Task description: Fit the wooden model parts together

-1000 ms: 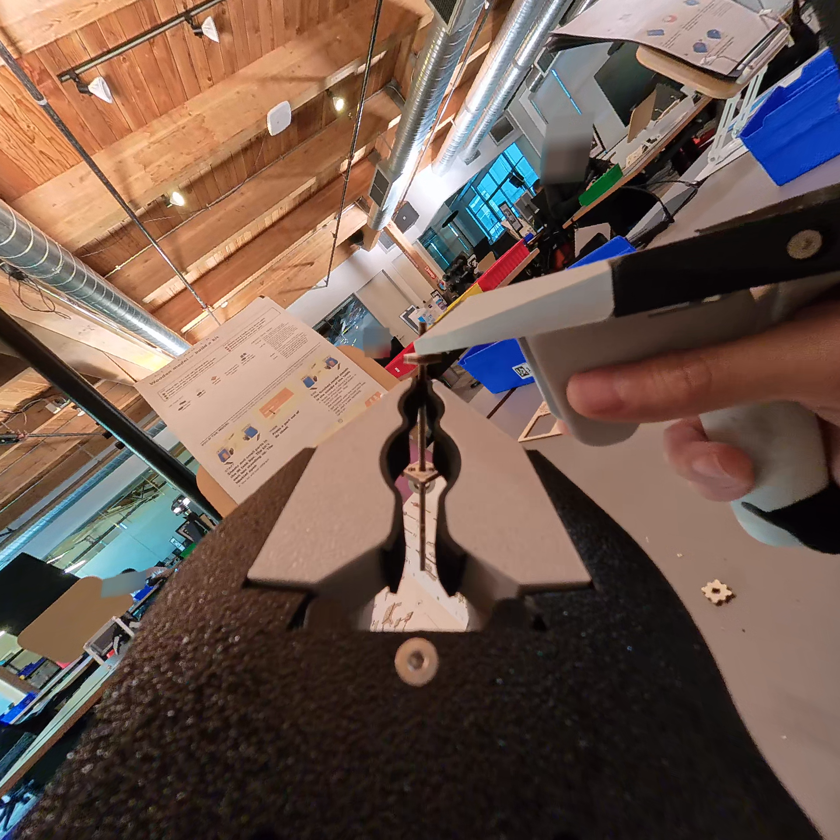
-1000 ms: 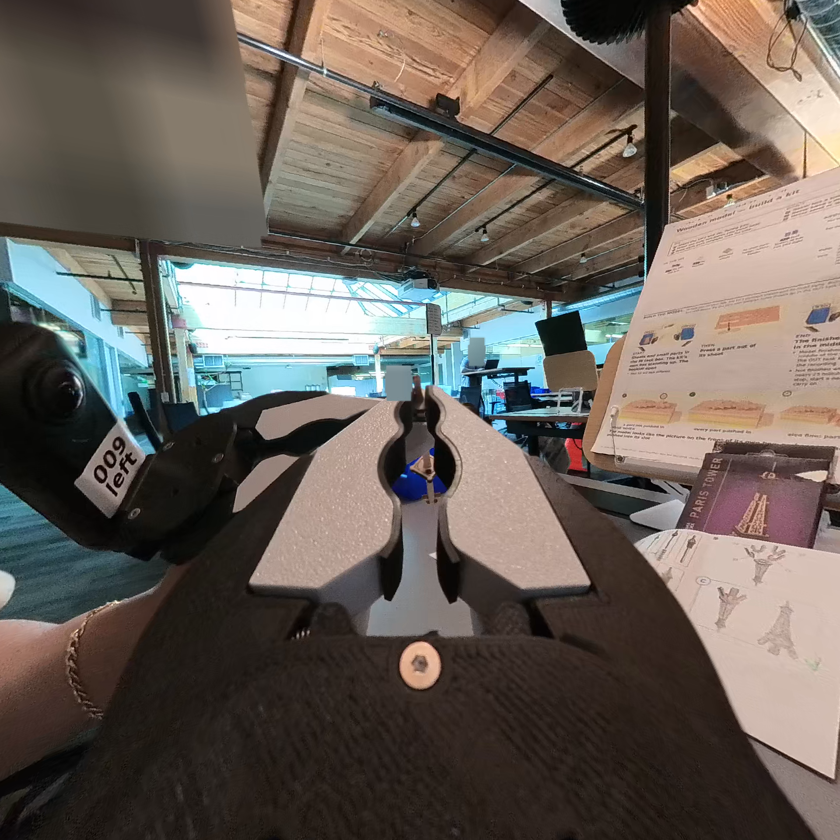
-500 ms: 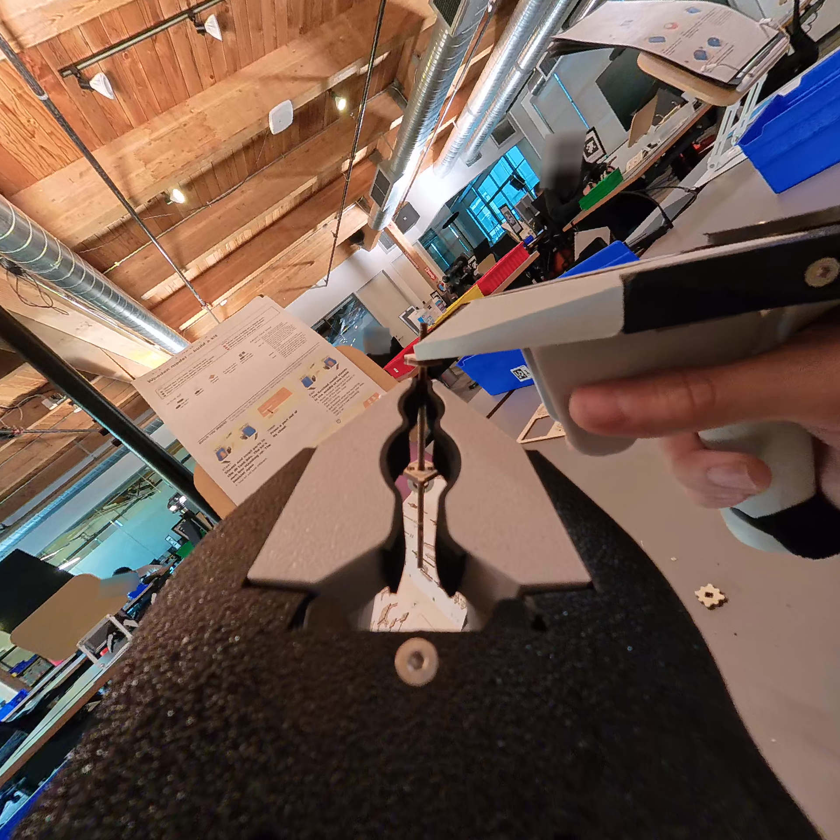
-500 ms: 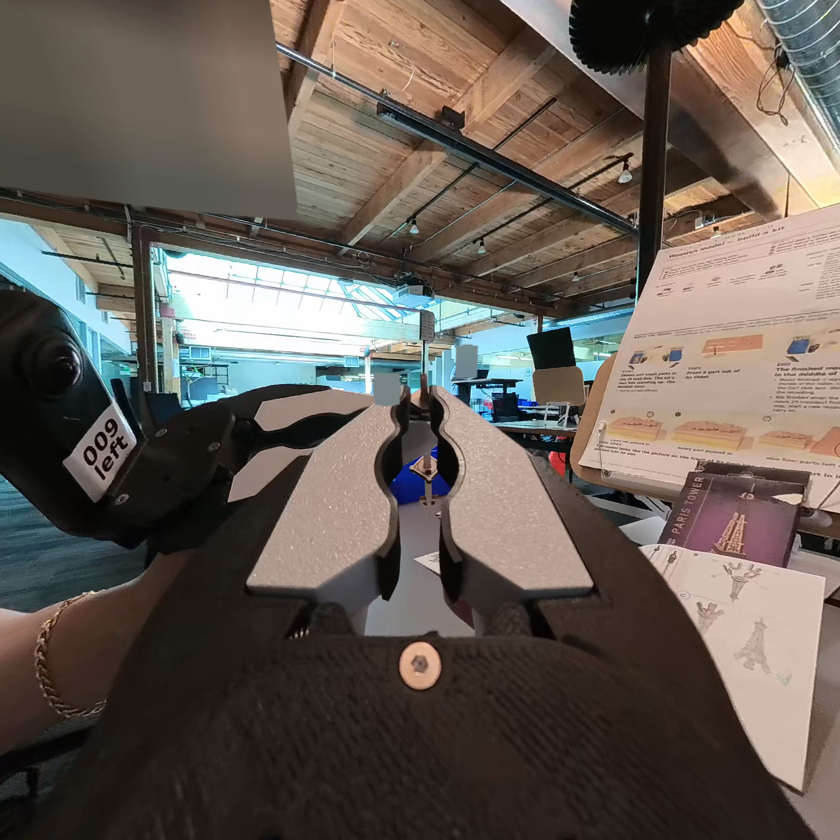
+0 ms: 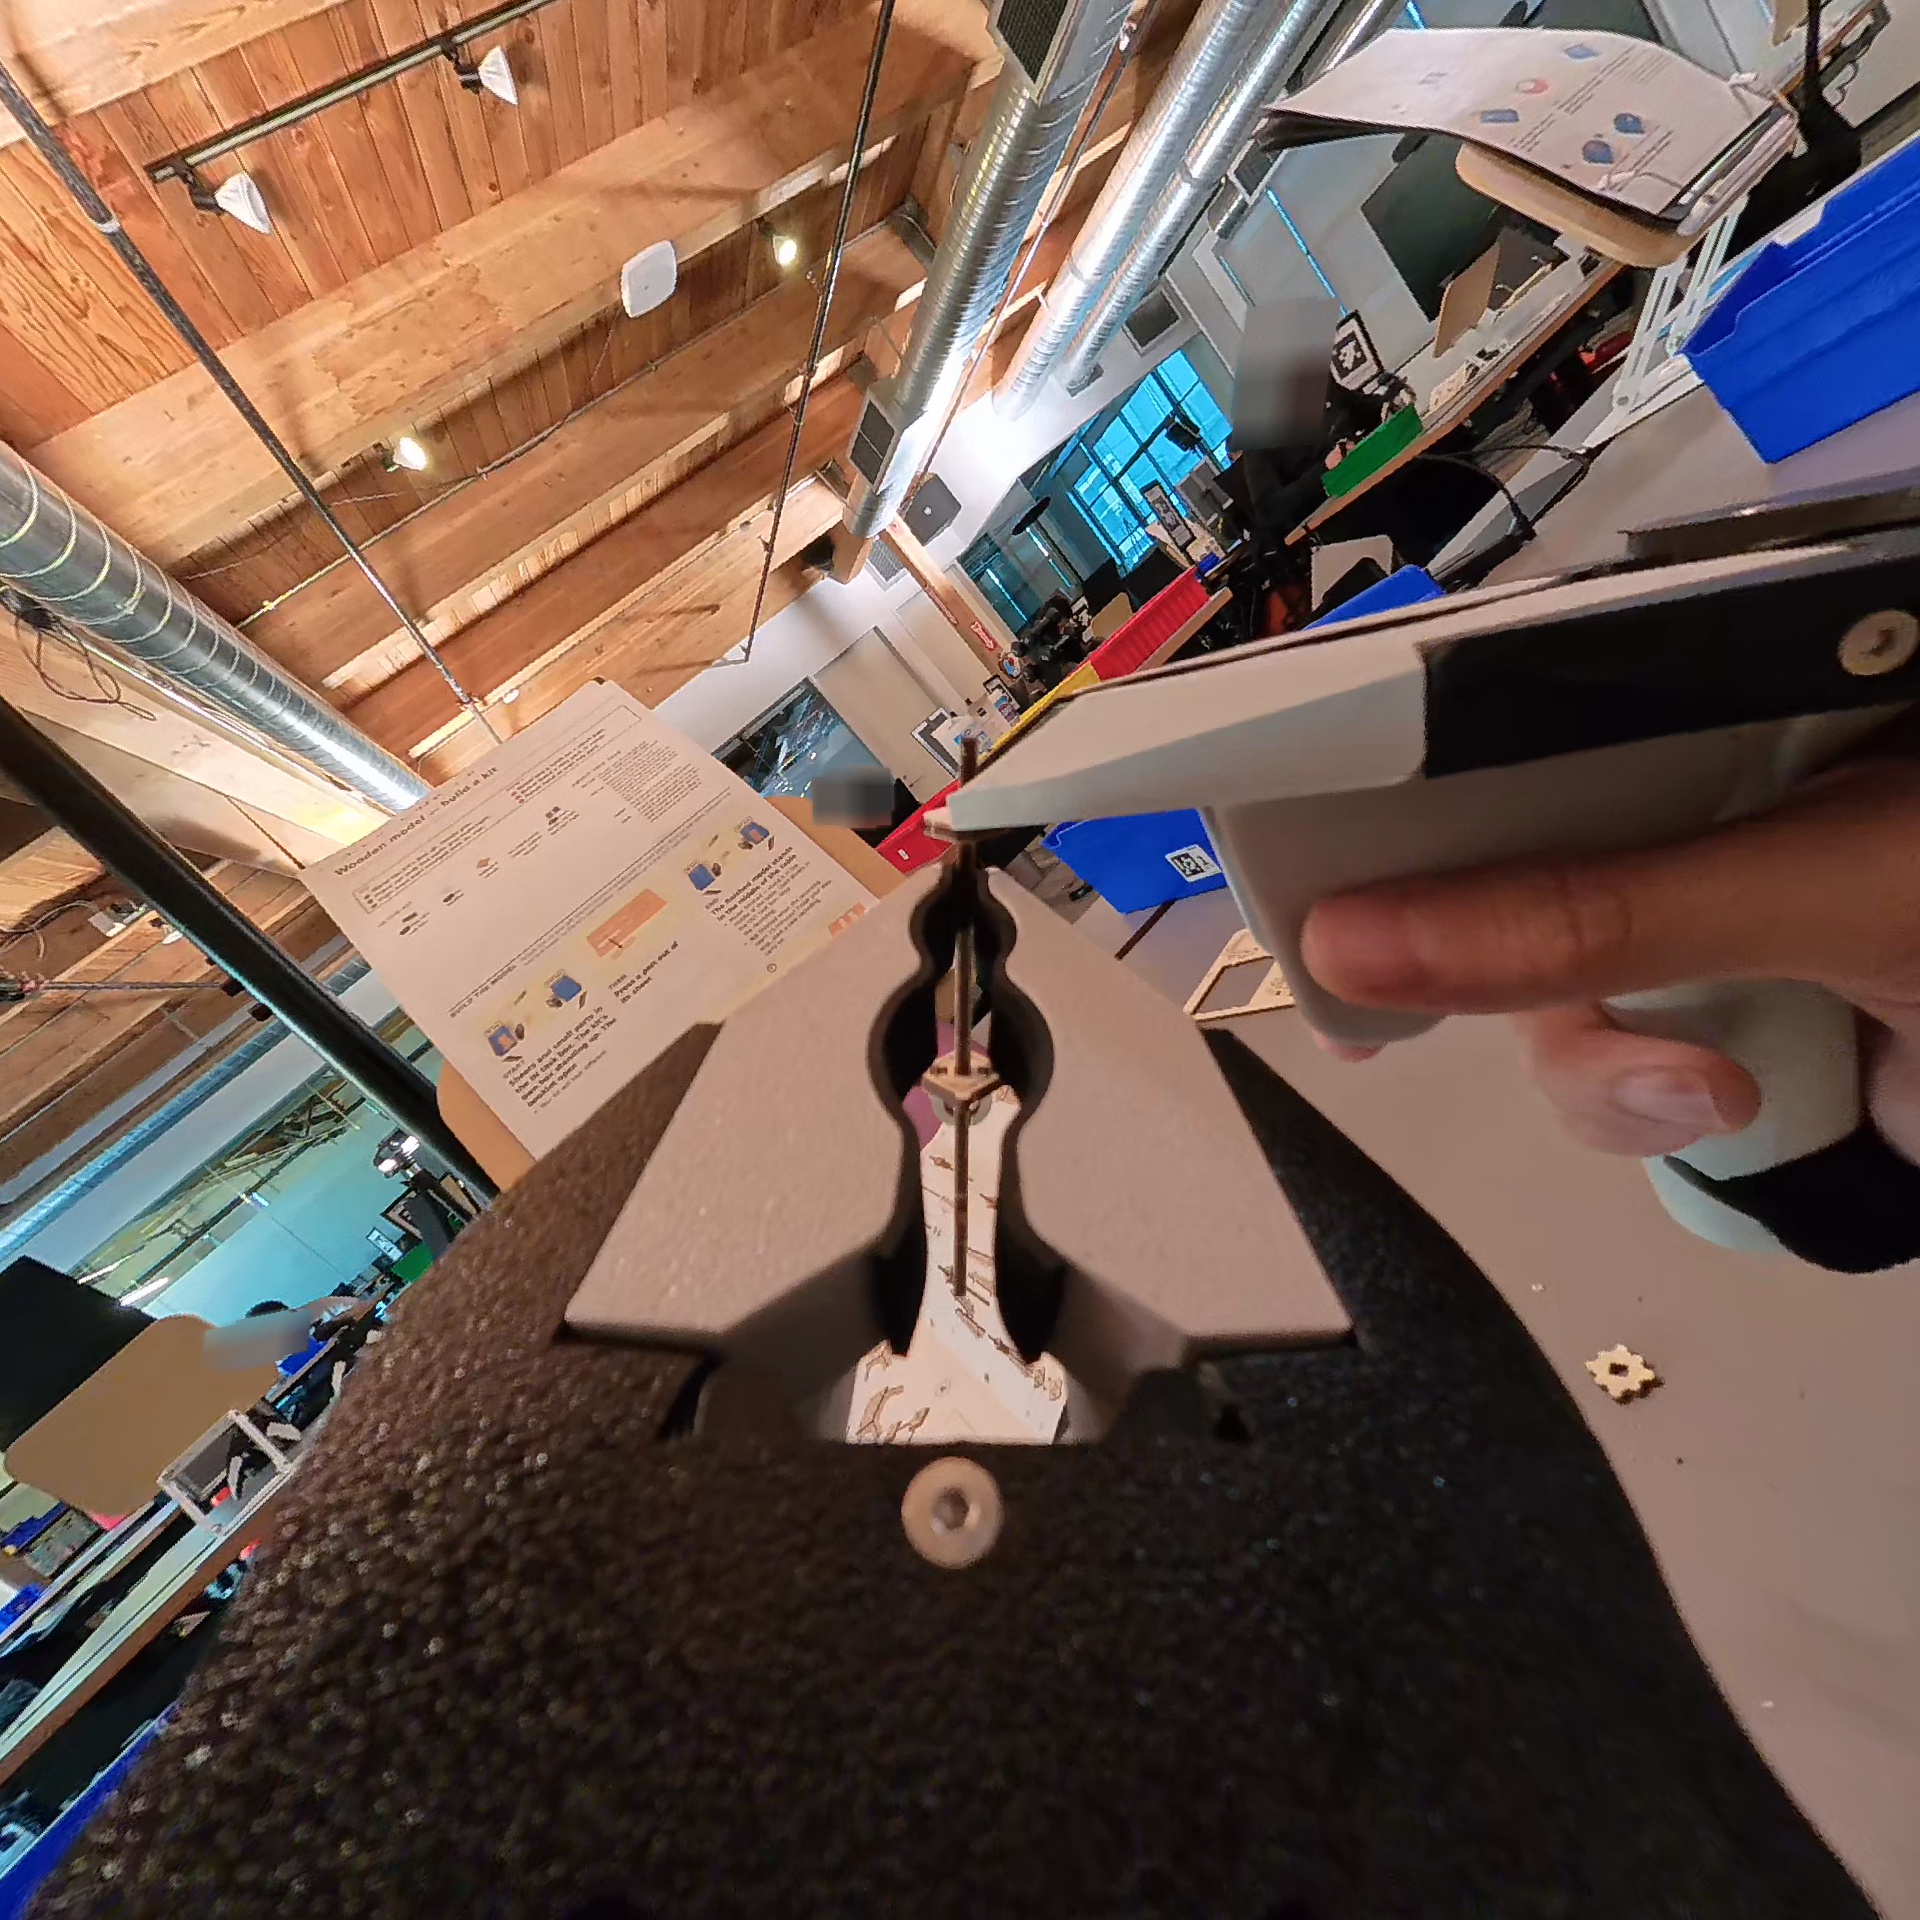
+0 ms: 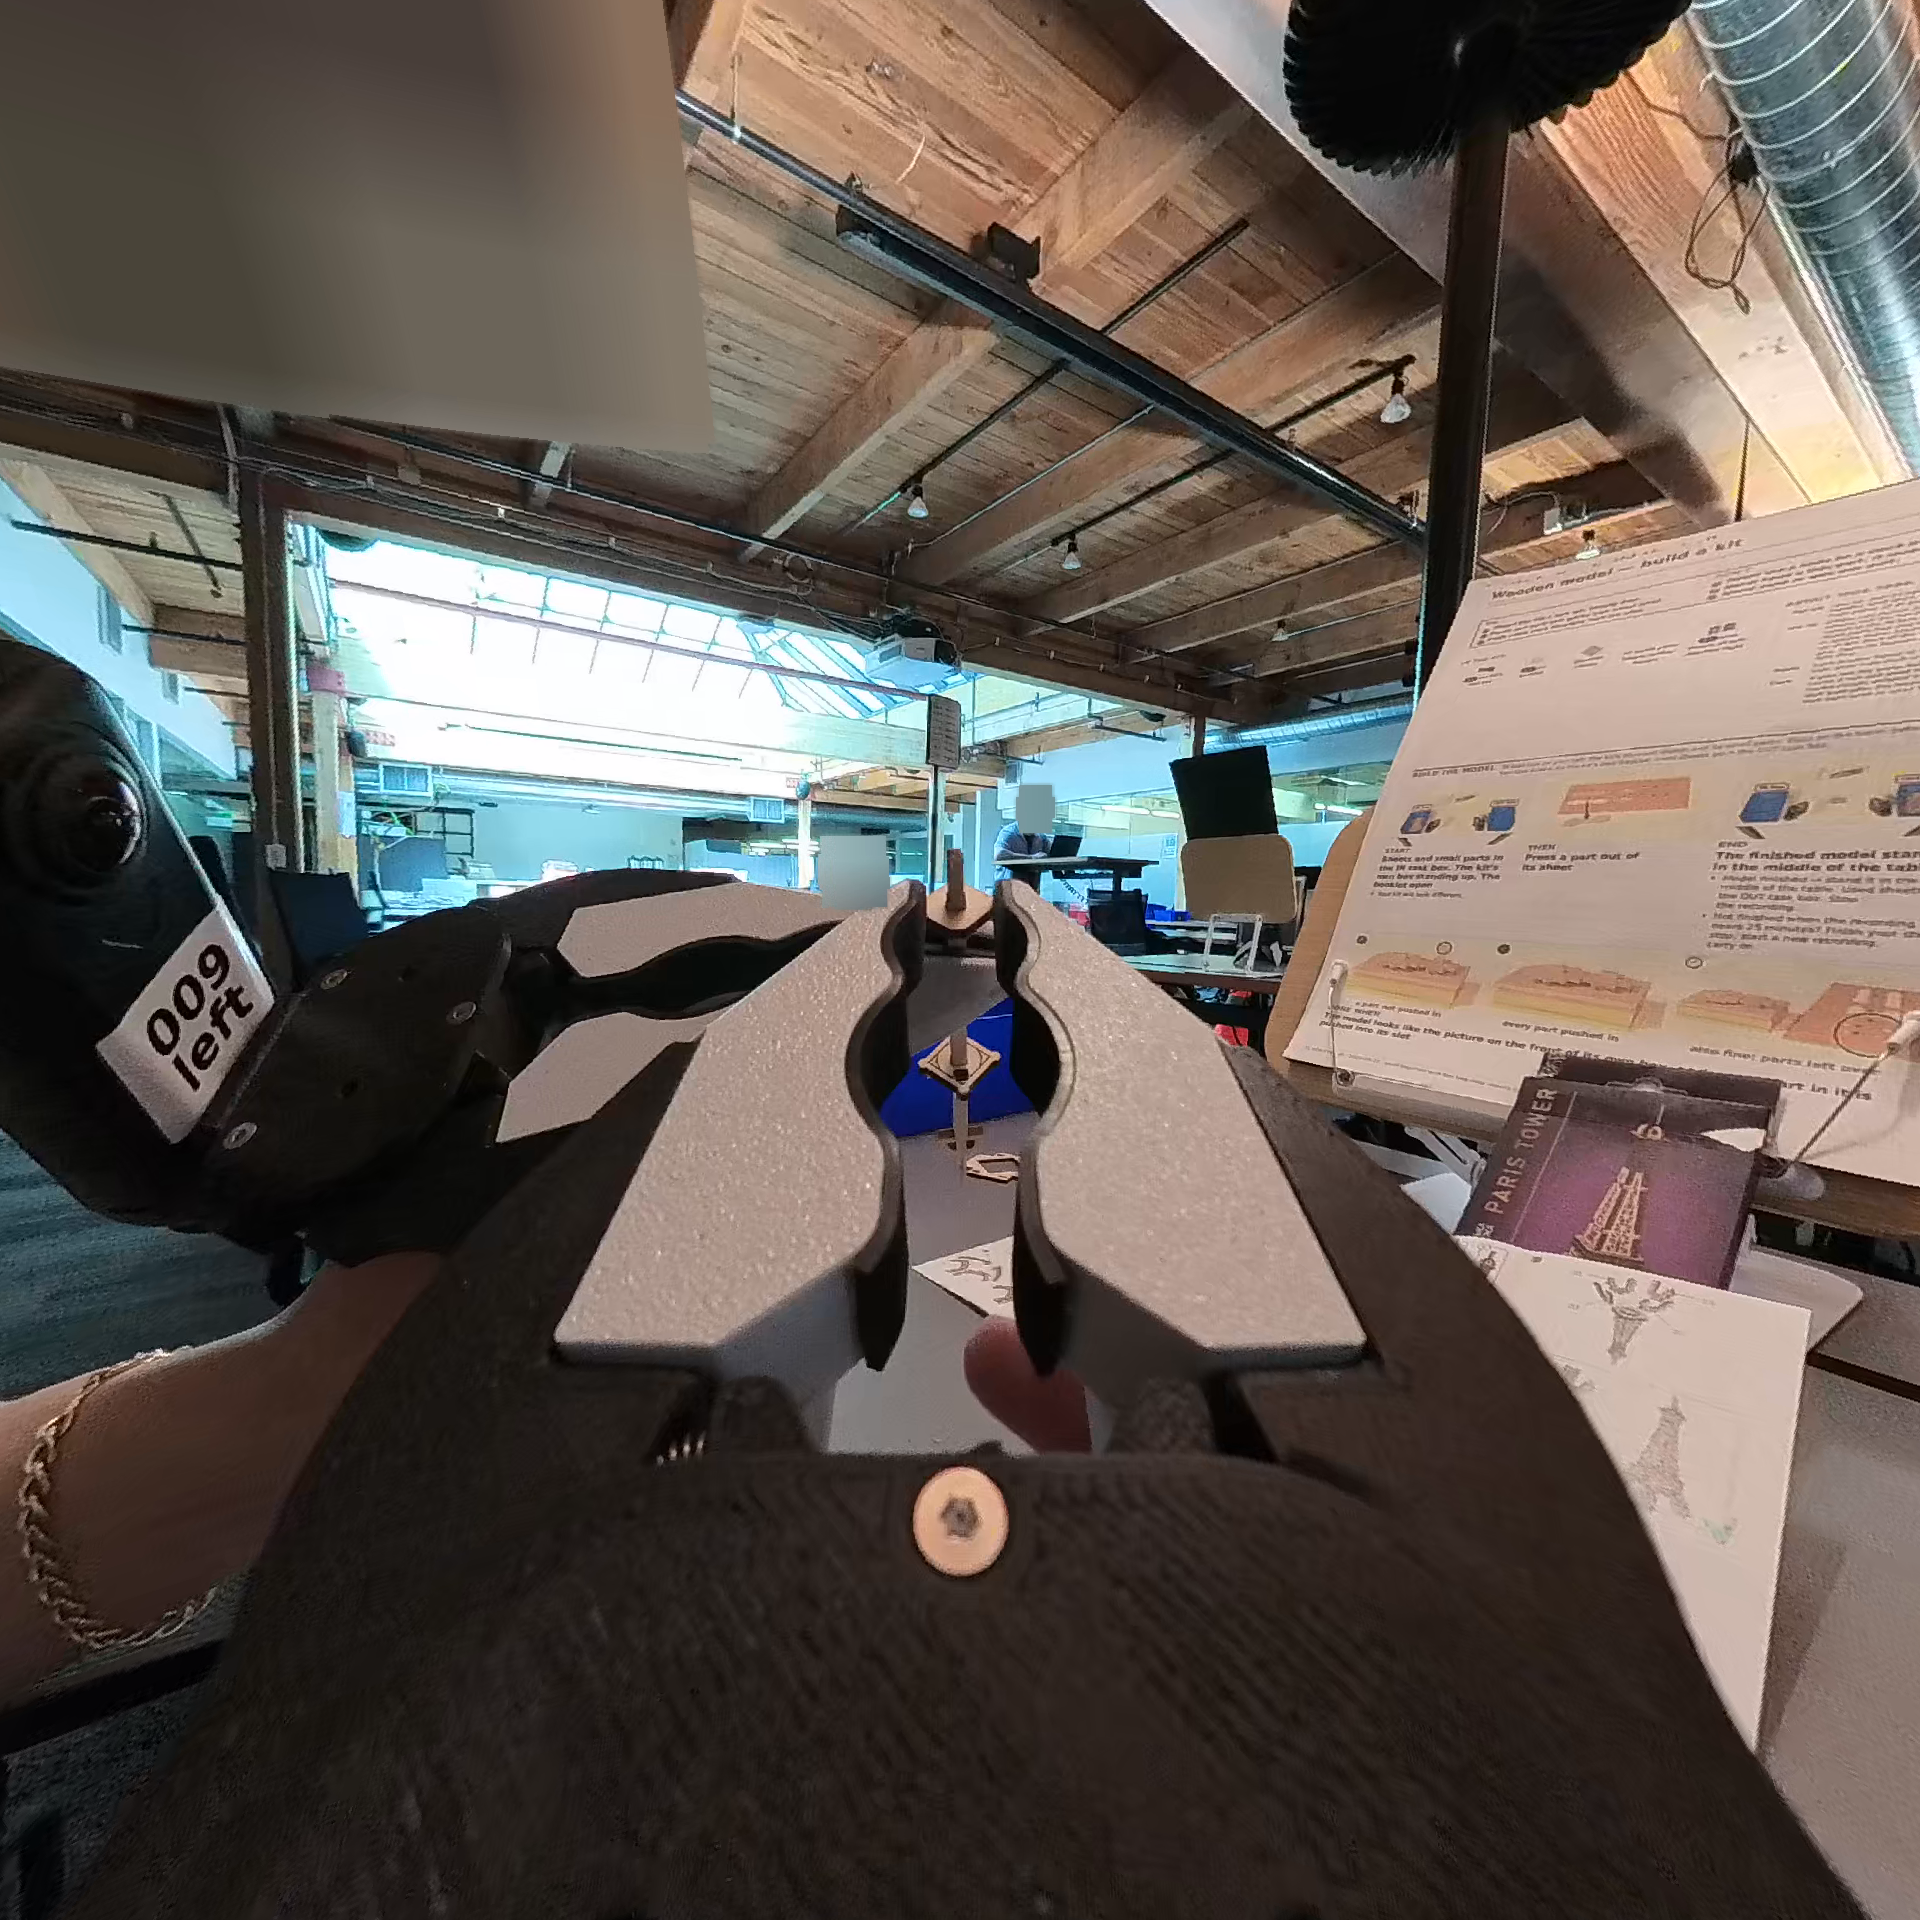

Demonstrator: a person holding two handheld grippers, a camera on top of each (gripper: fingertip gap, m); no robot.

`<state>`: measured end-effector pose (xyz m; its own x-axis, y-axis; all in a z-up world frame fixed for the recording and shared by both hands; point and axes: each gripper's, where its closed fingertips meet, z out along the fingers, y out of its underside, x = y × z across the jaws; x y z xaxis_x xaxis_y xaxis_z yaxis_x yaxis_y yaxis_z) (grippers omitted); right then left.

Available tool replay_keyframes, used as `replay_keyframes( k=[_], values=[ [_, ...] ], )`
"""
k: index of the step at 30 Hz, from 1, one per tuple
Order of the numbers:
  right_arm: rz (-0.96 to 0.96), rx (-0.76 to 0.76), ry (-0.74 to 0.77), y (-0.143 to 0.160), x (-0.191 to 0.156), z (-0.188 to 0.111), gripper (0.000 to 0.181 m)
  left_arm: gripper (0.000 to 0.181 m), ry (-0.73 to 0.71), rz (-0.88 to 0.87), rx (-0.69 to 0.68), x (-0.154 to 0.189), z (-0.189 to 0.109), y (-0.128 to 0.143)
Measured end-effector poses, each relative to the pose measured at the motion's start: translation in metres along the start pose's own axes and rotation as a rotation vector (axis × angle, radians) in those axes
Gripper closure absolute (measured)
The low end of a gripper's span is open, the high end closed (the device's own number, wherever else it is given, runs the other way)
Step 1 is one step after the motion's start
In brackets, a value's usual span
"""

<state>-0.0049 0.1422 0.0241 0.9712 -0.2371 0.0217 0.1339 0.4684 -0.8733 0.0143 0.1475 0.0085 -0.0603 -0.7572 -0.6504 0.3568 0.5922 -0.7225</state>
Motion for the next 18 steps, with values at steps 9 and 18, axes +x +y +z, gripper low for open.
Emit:
replay_keyframes(
  k=[9,18],
  values=[
    [0.010,0.012,0.002,0.005,0.002,-0.001,0.174,0.181,0.027,-0.067,0.000,0.003,0.000,0.000],
    [-0.078,-0.020,-0.031,-0.001,0.005,-0.001,0.181,0.181,0.028,-0.017,-0.037,0.004,0.004,0.008]
  ],
)
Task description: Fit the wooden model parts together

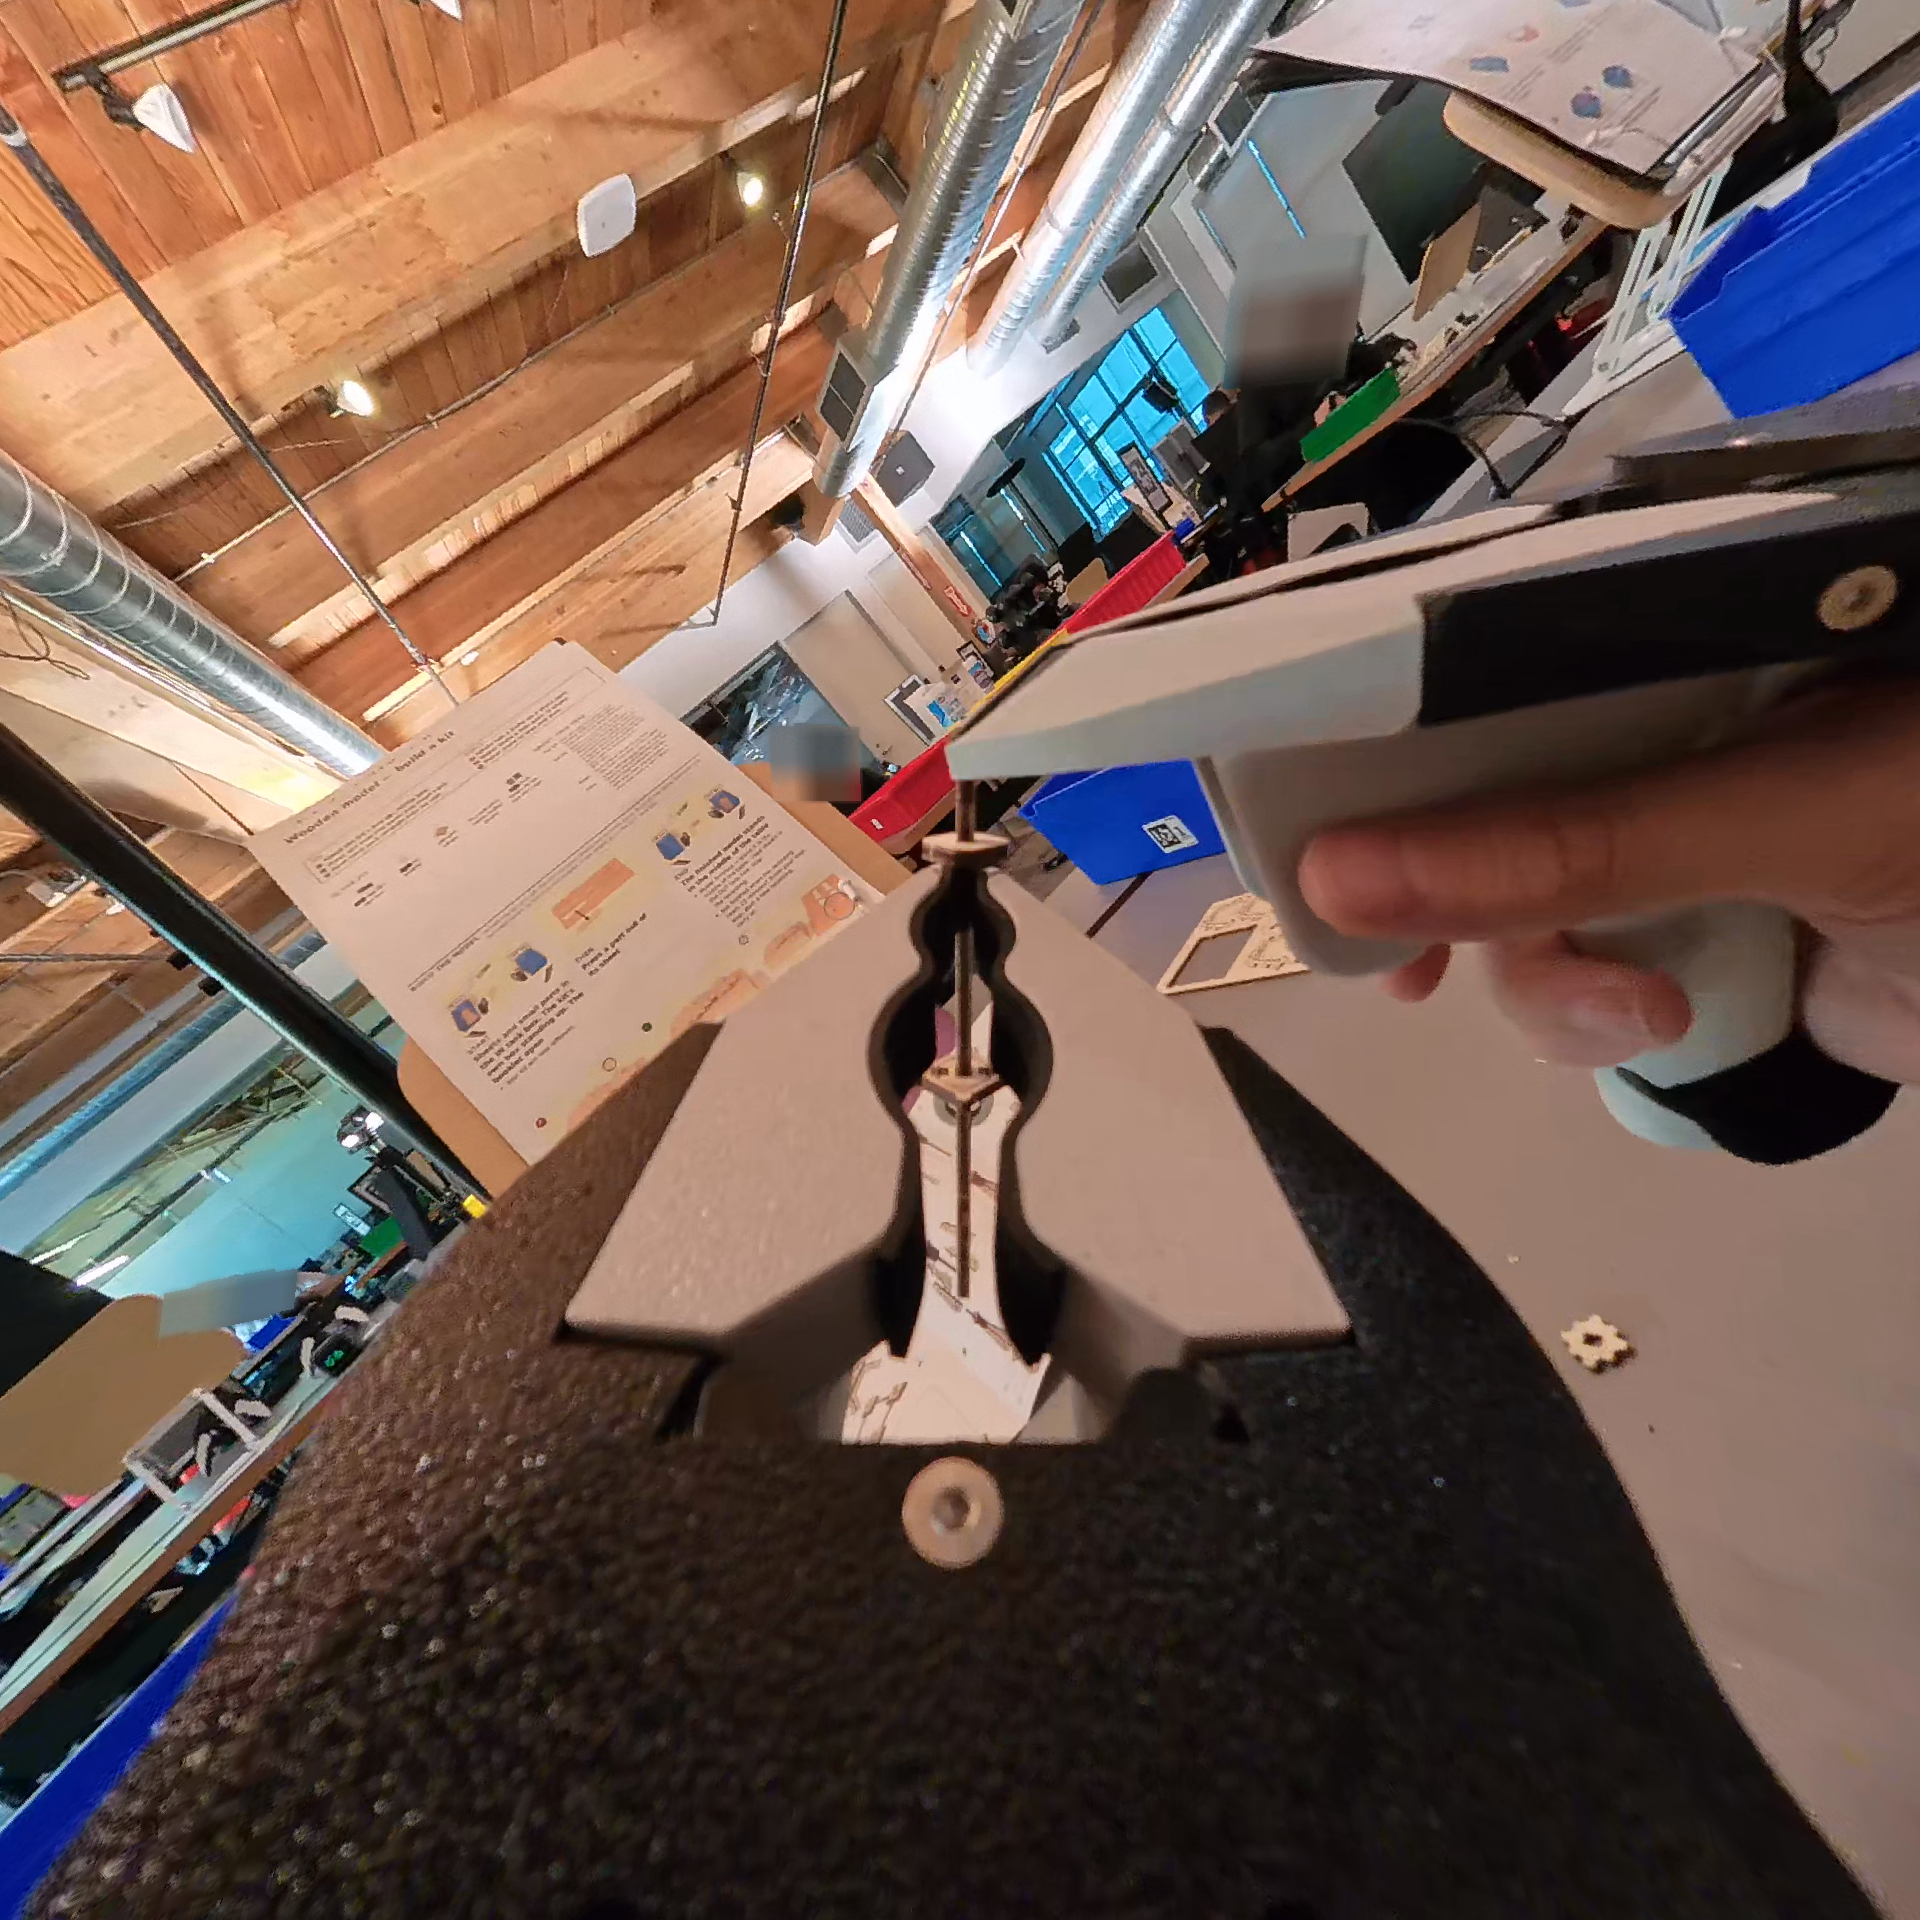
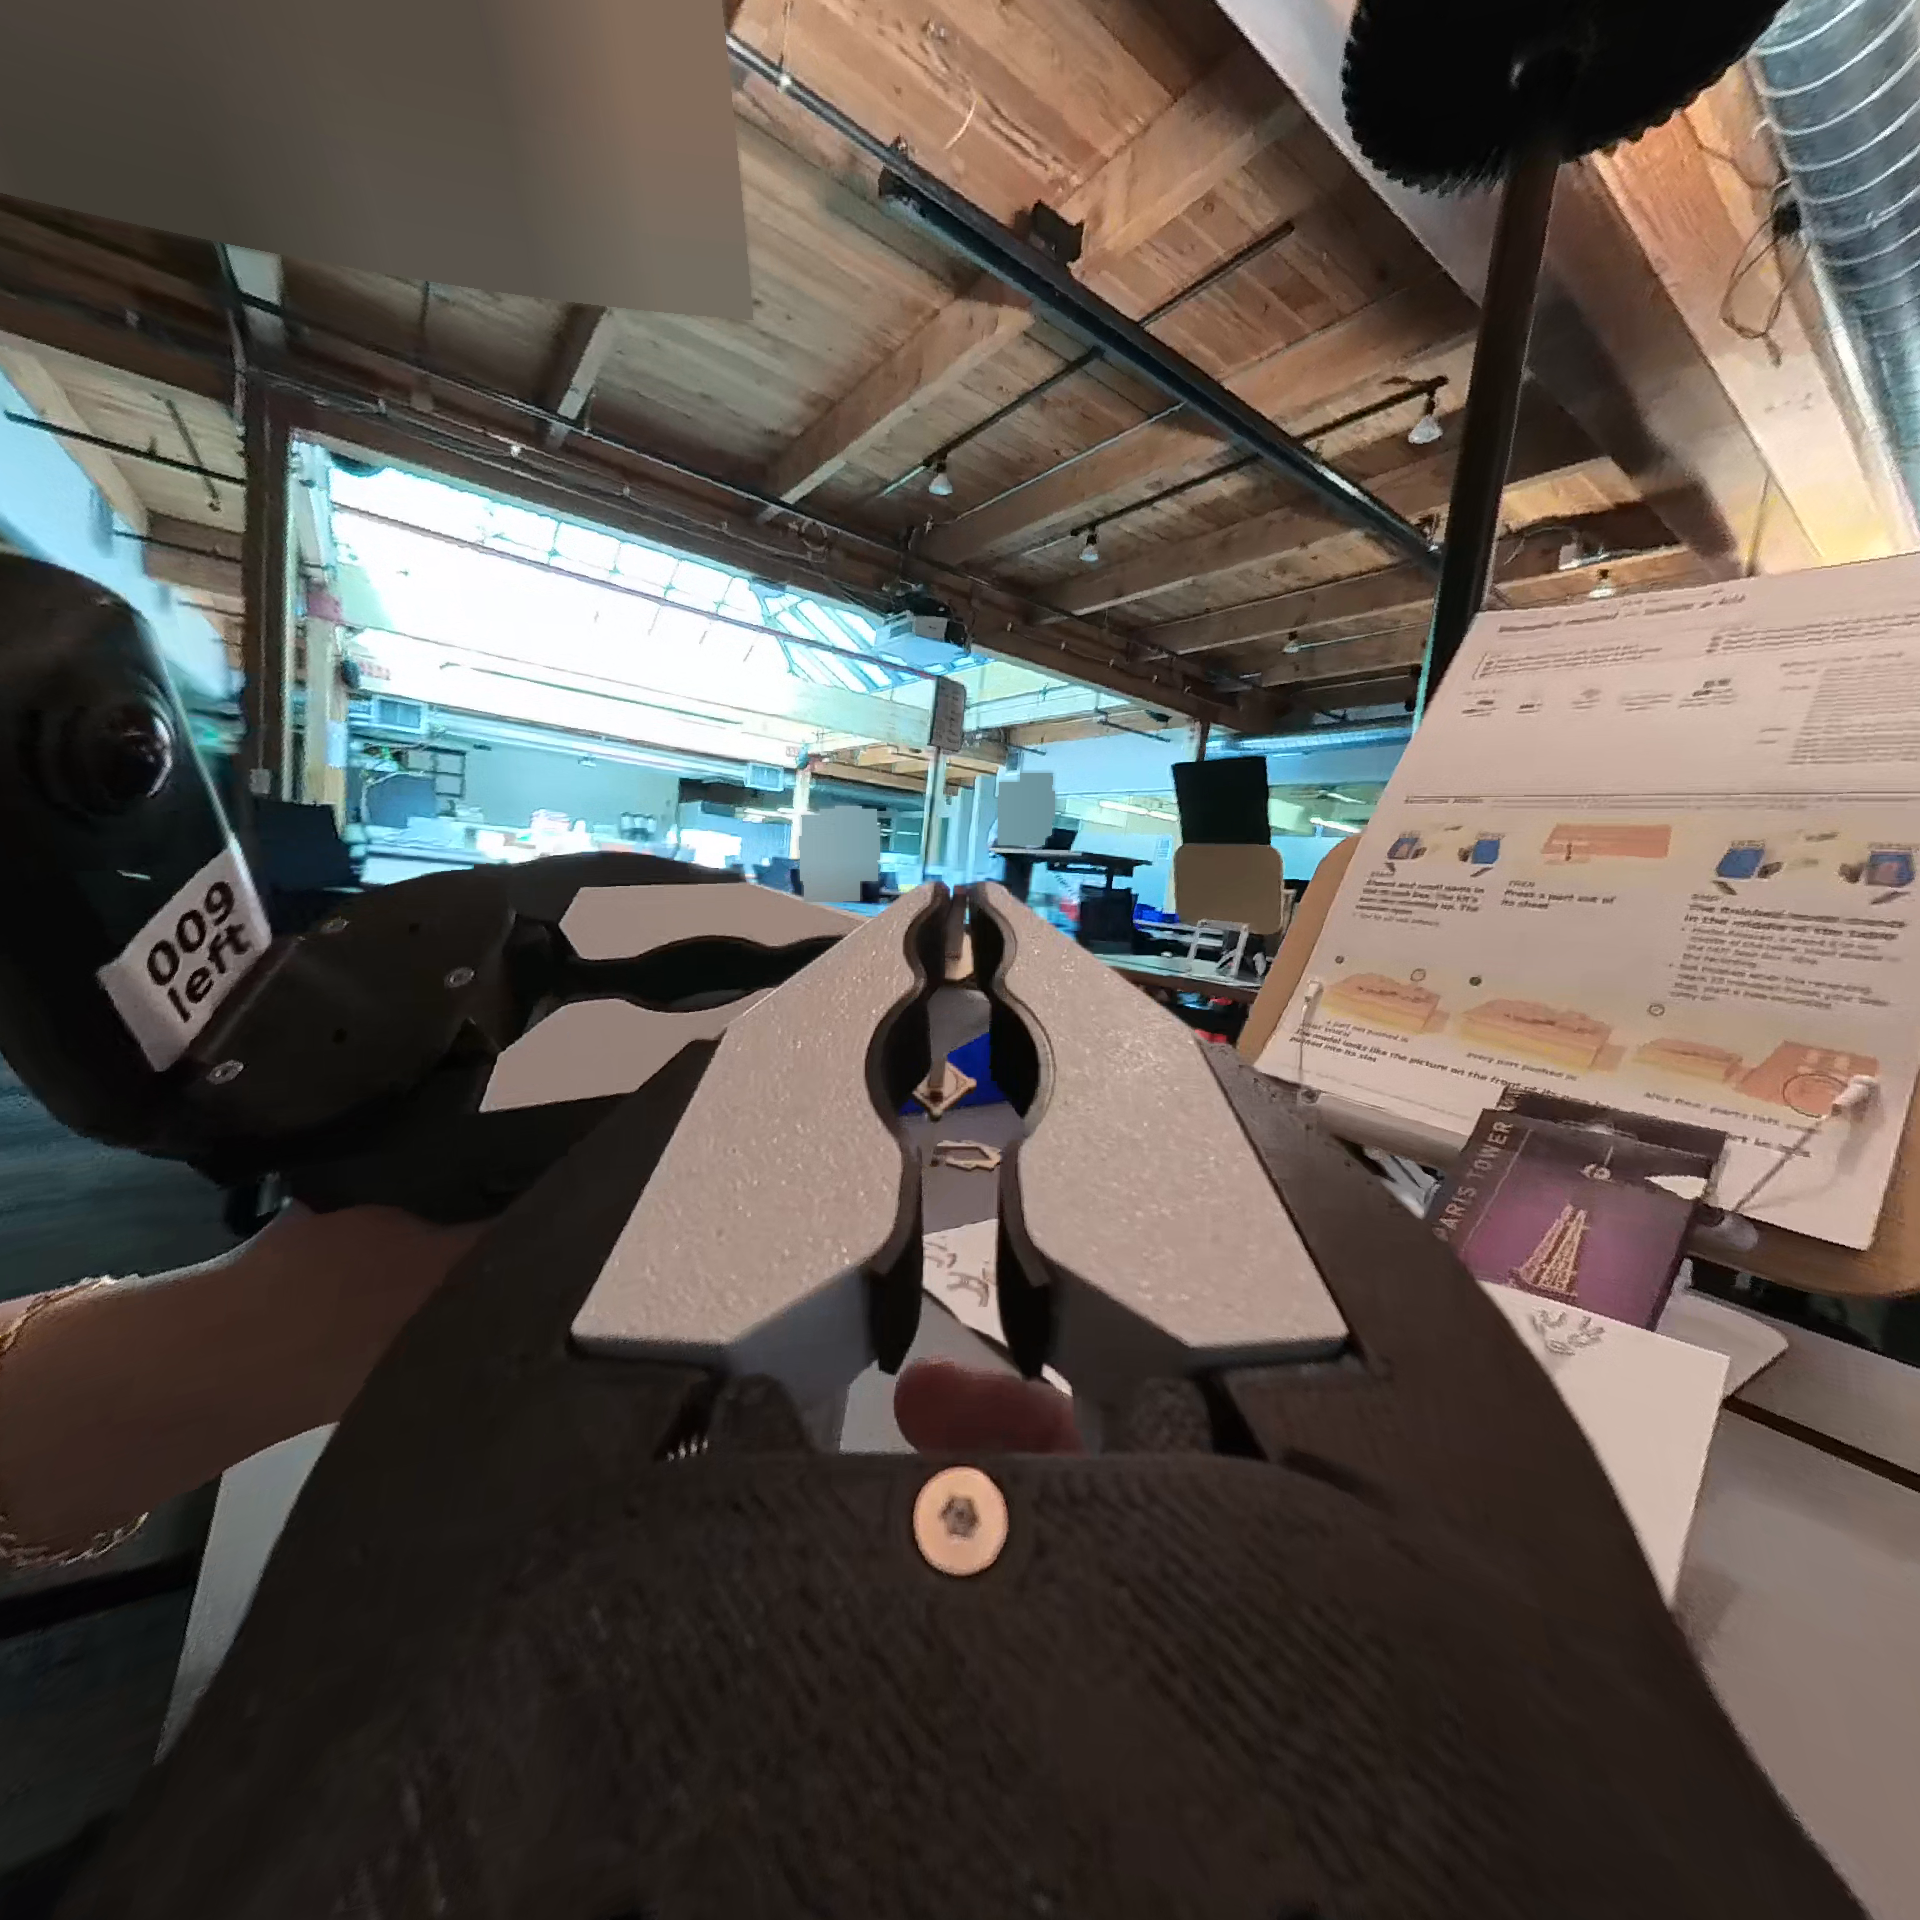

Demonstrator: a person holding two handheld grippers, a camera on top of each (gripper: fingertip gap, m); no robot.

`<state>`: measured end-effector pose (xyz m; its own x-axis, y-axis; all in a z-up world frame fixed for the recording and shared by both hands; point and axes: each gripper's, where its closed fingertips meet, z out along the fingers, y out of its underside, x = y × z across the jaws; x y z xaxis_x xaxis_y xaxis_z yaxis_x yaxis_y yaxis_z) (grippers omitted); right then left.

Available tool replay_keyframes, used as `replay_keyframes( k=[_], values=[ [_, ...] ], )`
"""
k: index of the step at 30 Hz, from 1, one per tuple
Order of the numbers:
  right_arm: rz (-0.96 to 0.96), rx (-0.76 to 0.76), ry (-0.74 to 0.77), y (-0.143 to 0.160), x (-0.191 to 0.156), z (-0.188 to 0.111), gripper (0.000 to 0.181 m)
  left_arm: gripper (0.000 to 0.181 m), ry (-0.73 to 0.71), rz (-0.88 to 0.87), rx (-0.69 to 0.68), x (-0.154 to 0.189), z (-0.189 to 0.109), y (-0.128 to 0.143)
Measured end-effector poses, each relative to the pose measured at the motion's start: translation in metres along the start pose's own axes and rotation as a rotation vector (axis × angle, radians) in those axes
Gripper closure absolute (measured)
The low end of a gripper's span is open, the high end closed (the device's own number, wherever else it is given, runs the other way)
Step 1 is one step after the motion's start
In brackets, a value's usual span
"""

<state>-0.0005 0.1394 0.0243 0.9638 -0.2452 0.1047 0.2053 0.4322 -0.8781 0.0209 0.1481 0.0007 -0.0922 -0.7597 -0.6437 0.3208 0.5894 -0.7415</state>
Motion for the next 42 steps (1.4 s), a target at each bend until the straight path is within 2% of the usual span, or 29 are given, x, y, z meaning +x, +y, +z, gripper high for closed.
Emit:
replay_keyframes(
  k=[8,12,16,19,24,32,36,42],
  values=[
    [0.010,-0.024,-0.010,0.000,0.001,0.001,0.181,0.181,0.041,-0.035,0.022,0.003,0.001,-0.001],
    [0.025,-0.002,0.084,-0.005,0.017,-0.004,0.181,0.162,0.073,-0.103,0.035,0.002,0.003,-0.001],
    [0.074,-0.030,0.059,0.001,0.016,-0.002,0.181,0.155,0.115,-0.138,0.066,0.004,0.001,-0.010],
    [0.073,-0.046,0.037,0.004,0.010,0.000,0.181,0.160,0.135,-0.150,0.056,0.005,0.001,-0.012],
    [0.064,-0.076,0.025,0.010,0.005,0.002,0.181,0.181,0.122,-0.121,0.029,0.005,0.002,-0.008],
    [0.008,-0.125,0.043,0.017,0.009,0.002,0.181,0.181,0.136,-0.145,-0.021,0.008,0.005,0.001],
    [-0.008,-0.147,0.052,0.019,0.010,0.002,0.181,0.181,0.175,-0.229,-0.039,0.010,0.006,0.003],
    [0.034,-0.180,0.055,0.025,0.012,0.003,0.181,0.179,0.221,-0.262,-0.105,0.012,0.007,0.015]
  ],
)
